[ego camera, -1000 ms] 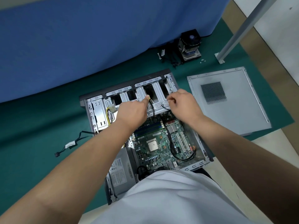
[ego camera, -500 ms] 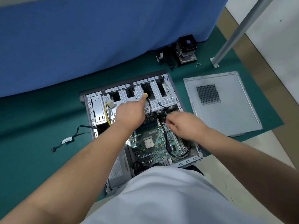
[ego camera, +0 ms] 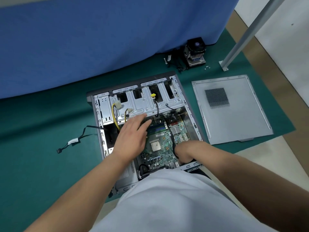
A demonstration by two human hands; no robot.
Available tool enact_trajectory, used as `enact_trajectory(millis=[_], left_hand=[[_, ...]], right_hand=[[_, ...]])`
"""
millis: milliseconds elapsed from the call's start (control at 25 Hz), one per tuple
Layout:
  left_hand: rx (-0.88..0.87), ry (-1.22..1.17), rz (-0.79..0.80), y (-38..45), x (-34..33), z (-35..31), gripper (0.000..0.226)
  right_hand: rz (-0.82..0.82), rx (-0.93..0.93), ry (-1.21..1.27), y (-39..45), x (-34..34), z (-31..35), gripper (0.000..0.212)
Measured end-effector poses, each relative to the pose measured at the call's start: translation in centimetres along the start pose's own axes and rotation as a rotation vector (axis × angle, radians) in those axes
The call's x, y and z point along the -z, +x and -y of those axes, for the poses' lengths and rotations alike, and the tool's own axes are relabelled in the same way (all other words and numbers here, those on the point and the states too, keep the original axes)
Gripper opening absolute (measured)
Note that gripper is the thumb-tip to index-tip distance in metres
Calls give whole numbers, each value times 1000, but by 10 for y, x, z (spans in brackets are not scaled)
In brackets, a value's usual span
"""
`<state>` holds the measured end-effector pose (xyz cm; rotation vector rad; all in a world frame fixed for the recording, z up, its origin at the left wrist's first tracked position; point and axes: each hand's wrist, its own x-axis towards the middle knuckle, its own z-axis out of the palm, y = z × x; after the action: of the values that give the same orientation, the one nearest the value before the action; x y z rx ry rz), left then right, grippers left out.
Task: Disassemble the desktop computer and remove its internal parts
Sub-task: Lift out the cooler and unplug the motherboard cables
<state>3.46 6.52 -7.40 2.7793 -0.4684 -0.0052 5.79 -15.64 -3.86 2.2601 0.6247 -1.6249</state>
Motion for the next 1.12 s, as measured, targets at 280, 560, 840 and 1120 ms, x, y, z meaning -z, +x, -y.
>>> enact_trajectory(millis=[280,560,840,1120], left_hand=[[-78,2,2,-6,-5,-13,48],[-63,13,61,-6,-6,-21,36],[-37,82,98,-5,-8,-22,28],[-3,107,122,-3,-13,-20,28]], right_hand=[[-325,-57,190,-22,17,-9,22],[-374,-167,261,-38,10,4,13],[-408,-331,350,-46,8,4,13],[-557,-409,220,-65,27,-10,34]])
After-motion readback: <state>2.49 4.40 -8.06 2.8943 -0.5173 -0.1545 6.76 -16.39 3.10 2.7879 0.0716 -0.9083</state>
